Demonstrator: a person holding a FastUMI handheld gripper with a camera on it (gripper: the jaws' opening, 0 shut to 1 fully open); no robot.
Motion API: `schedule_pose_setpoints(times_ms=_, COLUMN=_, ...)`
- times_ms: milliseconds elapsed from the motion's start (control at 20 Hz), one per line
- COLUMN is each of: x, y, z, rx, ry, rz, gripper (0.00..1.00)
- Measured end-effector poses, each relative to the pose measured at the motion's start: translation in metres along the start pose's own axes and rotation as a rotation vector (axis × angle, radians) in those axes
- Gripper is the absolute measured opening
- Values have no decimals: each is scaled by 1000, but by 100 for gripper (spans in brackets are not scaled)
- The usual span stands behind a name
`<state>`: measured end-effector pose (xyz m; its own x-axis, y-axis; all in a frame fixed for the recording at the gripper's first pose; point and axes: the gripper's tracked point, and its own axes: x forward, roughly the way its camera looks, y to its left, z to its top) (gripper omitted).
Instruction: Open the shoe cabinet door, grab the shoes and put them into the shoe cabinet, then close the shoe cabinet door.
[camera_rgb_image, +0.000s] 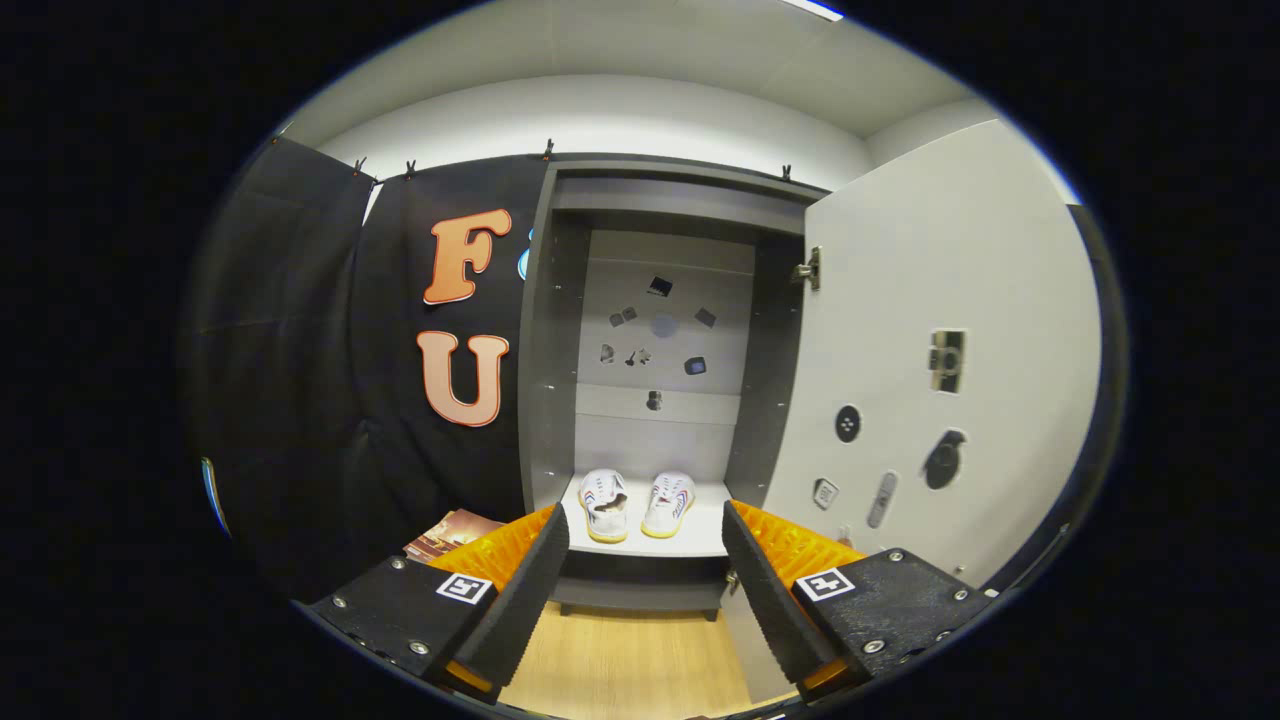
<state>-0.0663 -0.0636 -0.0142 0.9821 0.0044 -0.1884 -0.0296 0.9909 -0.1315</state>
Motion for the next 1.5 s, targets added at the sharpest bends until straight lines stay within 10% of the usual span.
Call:
schedule_pose_setpoints(times_ms=700, x=-104, y=-193, z=-49, rx=42, ry=23, rz=-349, gripper=95)
schedule_pose_setpoints(times_ms=1500, x=-56, y=-247, z=-91, rx=108, ry=27, rz=-316, gripper=93)
